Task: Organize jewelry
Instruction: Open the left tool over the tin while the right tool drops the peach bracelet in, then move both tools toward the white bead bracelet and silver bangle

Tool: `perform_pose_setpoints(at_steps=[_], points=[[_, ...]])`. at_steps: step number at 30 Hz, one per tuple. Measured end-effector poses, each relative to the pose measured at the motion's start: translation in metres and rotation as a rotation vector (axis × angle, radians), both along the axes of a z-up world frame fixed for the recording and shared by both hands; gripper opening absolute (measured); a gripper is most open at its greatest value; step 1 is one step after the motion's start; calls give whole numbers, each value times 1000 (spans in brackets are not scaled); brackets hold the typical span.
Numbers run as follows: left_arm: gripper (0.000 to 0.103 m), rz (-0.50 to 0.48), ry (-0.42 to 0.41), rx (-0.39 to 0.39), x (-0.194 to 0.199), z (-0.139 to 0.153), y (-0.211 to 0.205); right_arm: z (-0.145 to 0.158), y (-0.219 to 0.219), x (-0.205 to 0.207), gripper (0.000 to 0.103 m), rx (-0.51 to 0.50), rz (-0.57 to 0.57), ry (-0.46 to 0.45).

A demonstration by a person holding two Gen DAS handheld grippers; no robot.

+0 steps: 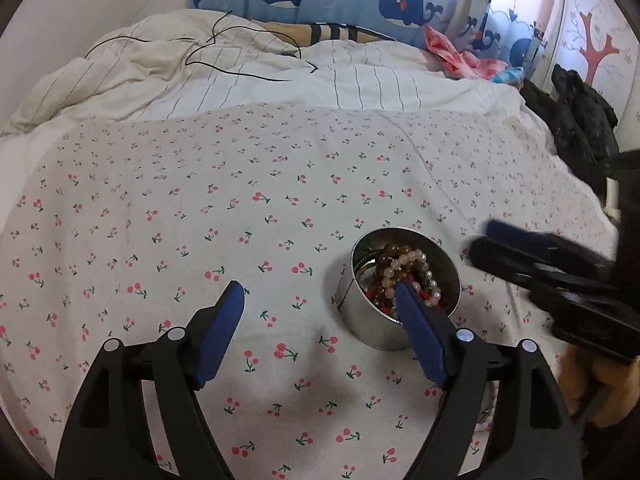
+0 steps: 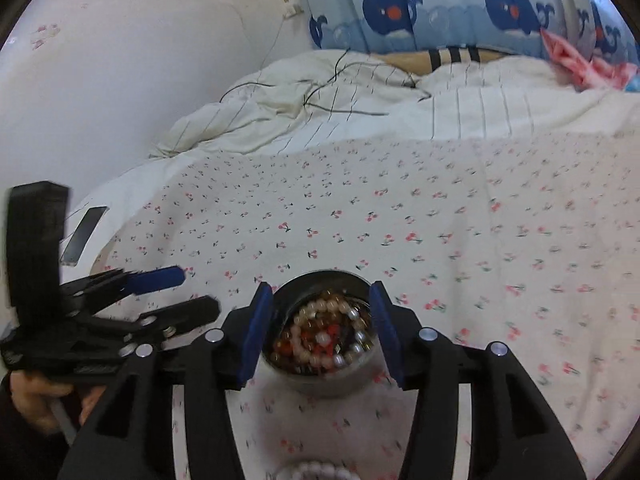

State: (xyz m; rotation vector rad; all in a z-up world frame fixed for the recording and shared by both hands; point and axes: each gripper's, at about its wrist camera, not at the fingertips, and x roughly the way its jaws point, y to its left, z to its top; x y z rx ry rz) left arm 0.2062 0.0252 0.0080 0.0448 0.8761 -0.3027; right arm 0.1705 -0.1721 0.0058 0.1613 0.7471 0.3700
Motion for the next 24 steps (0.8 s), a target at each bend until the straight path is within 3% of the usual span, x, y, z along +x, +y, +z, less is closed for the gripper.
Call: perform_pose_setpoints(at_steps=[2, 4, 9, 14, 24], points=[[75, 15, -23, 30, -6, -2, -2, -1, -6, -18, 58, -40, -3, -8], [79, 27, -39, 52, -13, -5, -4, -12, -10, -41, 69, -95, -17, -17], [83, 34, -72, 127, -17, -13, -15, -41, -19, -38, 70, -83, -40, 67], [88, 28, -106, 183, -21, -13, -22, -42, -10, -38, 72, -127, -22, 40], [89, 10, -141, 208, -28, -7, -28, -51, -3, -39, 77, -157, -8, 50]])
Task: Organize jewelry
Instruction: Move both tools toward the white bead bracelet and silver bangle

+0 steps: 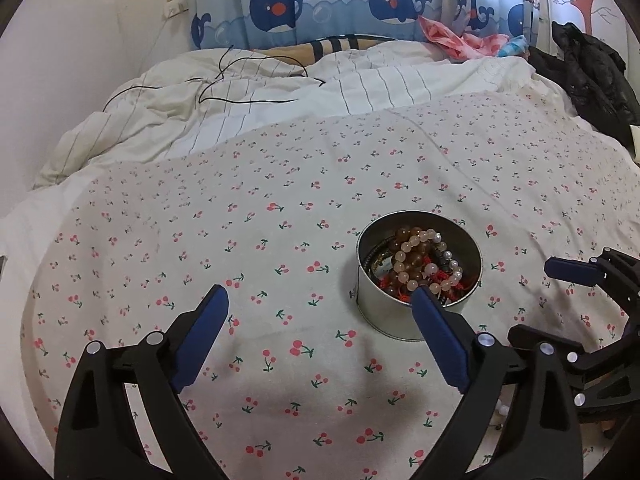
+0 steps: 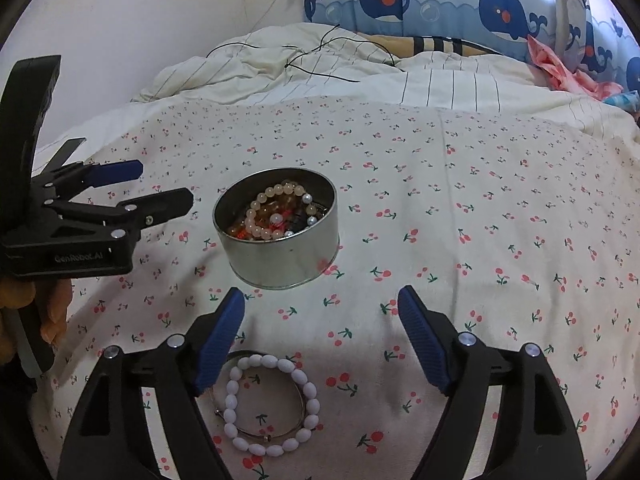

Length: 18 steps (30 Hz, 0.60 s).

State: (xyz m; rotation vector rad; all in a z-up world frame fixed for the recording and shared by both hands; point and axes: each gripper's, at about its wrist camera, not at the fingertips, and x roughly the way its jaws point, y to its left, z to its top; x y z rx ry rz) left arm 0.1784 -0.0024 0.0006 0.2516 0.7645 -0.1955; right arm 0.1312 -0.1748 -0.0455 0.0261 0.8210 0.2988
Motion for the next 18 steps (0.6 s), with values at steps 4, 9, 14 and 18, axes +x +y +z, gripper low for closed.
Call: perform_pose_setpoints(at_steps=[4, 9, 14, 18], points=[[89, -7, -5, 10, -2, 0, -2, 1, 0, -1, 77, -2, 18, 12], [90, -16, 4, 2, -3, 0, -1, -2, -1, -4, 78, -32, 54, 54], [90, -89, 125, -128, 0, 2, 8, -8, -5, -4, 78, -150, 143, 122], [90, -59, 139, -148, 2, -1, 18, -6, -16, -7, 78, -121, 167, 131]])
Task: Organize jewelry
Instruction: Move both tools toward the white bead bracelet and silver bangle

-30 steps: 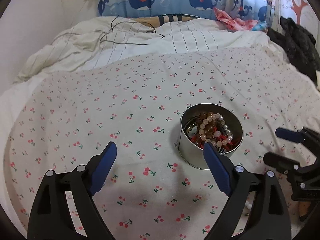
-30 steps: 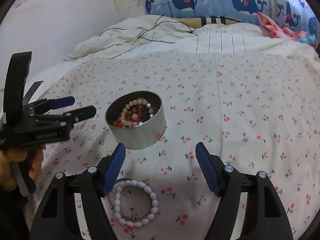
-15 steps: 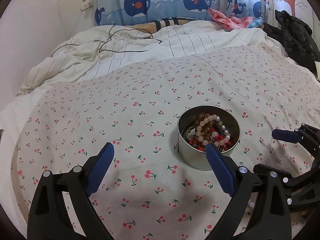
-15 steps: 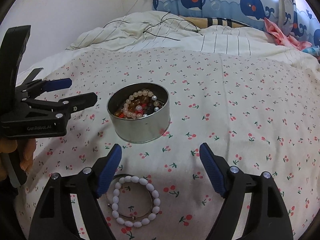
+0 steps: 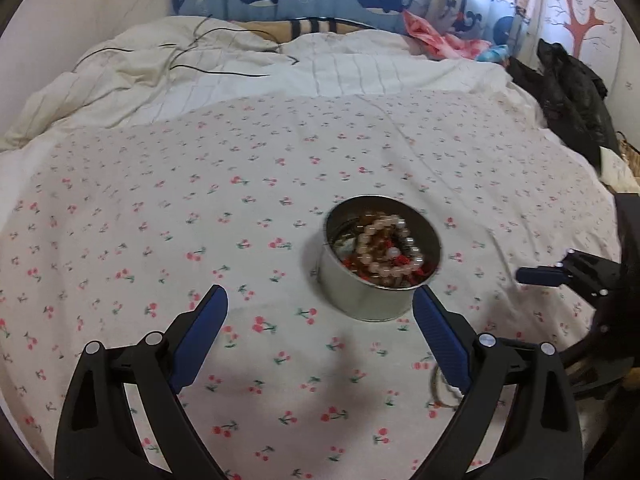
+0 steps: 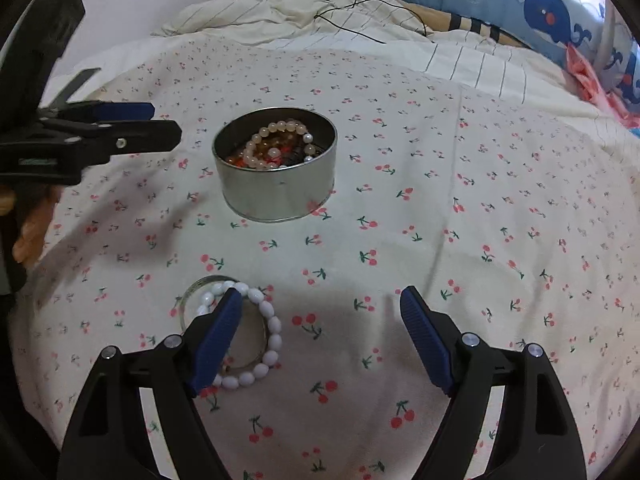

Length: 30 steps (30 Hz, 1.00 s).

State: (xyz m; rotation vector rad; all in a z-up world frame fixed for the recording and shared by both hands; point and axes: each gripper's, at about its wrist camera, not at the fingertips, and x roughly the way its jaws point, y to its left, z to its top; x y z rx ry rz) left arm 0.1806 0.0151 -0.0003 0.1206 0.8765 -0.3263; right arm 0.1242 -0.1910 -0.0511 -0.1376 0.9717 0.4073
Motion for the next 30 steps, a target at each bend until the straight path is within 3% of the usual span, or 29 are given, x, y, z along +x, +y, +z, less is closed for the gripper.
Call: perform_pose_setpoints(at_steps=[11, 19, 30], points=[[90, -36, -118, 230, -14, -11, -26, -10, 13, -2, 78, -34, 27, 8], [90, -55, -141, 258, -18, -12, -29, -7, 5, 7, 84, 25, -56, -22], [90, -63, -151, 275, -21, -15, -28, -12, 8, 5, 84, 3, -18, 5]])
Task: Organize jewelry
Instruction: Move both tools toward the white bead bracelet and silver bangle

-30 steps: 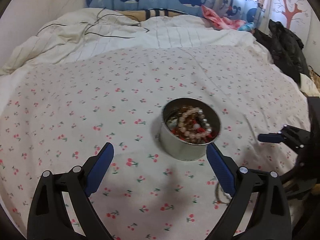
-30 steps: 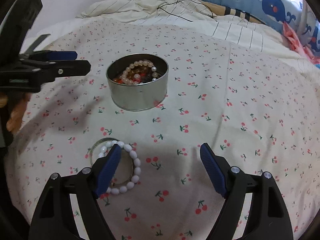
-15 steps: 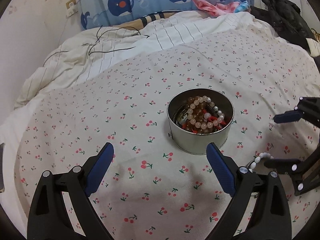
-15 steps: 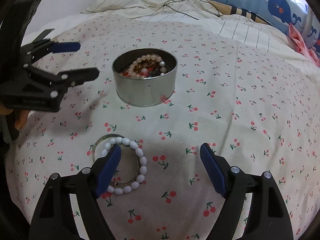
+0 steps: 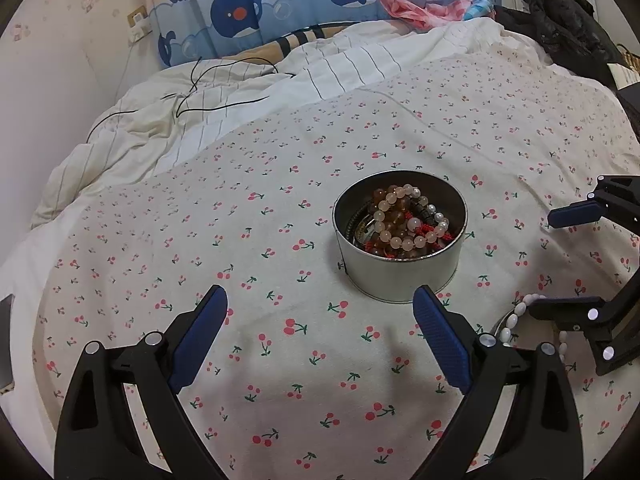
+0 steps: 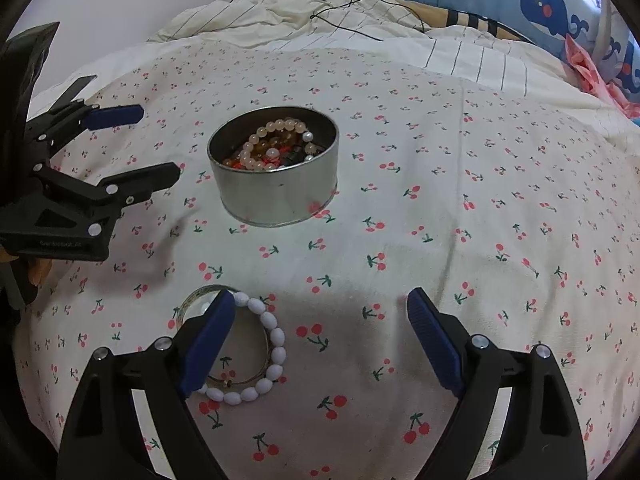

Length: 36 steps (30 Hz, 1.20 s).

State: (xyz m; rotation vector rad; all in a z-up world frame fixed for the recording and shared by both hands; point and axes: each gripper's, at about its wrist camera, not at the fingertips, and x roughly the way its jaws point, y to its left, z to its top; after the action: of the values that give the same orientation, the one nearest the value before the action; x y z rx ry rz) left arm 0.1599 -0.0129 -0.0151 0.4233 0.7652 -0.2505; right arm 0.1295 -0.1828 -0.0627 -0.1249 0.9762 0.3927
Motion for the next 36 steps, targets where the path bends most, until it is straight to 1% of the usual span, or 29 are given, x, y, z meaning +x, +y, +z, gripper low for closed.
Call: perform_pose_setpoints(at_steps=[5, 11, 12, 15, 18, 21, 24, 26, 28, 30, 31, 34, 35, 36], points=[[90, -10, 1, 8, -2, -2, -2, -2, 4, -3, 84, -15, 28, 8], [90, -23, -1, 12, -3, -3, -4, -3, 2, -4, 84, -35, 32, 7], [90, -24, -1, 14, -3, -3, -4, -3, 2, -5, 84, -46, 29, 4], [90, -20, 0, 22, -3, -4, -4, -6, -2, -3, 84, -130, -7, -9], [90, -6, 5, 19, 1, -5, 0, -4, -11, -3, 84, -104, -26, -8], [90, 4, 8, 16, 3, -5, 3, 1, -8, -6, 84, -82, 3, -20], [91, 4, 11, 20, 4, -7, 3, -5, -2, -5, 84, -138, 17, -20], [91, 2, 14, 27, 4, -8, 3, -10, -7, -2, 85, -172, -22, -2], [91, 4, 19, 36, 4, -10, 3, -6, -20, 3, 85, -106, -69, 20], [91, -3, 45, 15, 5, -11, 4, -3, -29, 5, 85, -95, -111, 18], [91, -8, 60, -8, 6, -11, 5, -3, -32, 6, 85, -84, -110, 25], [91, -39, 108, -79, 5, -10, 5, -1, -34, 5, 85, -50, -85, 31], [91, -55, 129, -104, 5, -11, 4, 0, -31, 3, 85, -53, -71, 27], [91, -67, 140, -117, 4, -11, 4, -1, -27, 2, 85, -79, -59, 22]])
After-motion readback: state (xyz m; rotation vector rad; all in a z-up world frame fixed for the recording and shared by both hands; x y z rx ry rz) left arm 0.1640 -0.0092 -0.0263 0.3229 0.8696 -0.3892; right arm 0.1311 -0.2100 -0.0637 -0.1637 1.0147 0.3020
